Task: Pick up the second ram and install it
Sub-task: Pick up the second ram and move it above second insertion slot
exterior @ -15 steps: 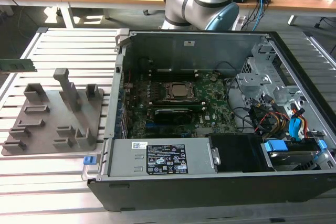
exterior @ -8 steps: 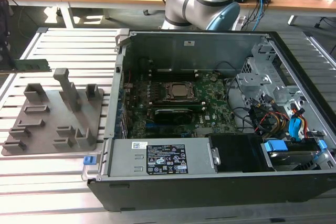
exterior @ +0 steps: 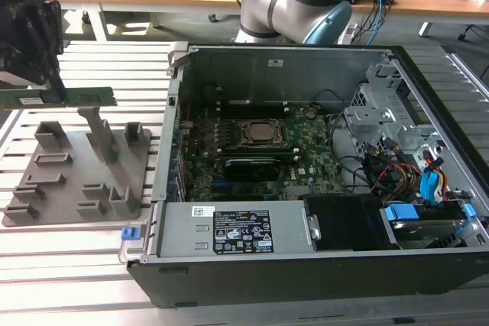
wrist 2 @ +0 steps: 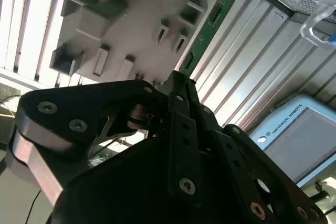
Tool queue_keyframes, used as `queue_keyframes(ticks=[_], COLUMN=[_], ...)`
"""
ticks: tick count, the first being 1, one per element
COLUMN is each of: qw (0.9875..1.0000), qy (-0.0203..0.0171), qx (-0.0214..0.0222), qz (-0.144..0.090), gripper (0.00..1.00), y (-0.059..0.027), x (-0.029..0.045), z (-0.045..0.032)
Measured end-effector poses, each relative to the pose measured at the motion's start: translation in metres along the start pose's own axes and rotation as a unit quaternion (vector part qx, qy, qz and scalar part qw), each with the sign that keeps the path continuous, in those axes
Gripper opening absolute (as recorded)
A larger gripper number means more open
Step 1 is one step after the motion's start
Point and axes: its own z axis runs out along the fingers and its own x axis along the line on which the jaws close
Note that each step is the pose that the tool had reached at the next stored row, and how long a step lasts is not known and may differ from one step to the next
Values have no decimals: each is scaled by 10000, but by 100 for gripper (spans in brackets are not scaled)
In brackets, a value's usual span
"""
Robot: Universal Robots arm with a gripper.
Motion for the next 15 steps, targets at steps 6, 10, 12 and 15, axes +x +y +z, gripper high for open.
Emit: queue_keyframes(ticks=[6, 10, 12, 15], qw=[10000, 10000, 10000, 10000], qy=[13, 25, 28, 38], qx=[0, 0, 0, 1], qz=[0, 0, 0, 1], gripper=[14, 14, 14, 14], y=[-368, -696, -790, -1085], x=[-9, -18, -20, -28], z=[-7, -13, -14, -20])
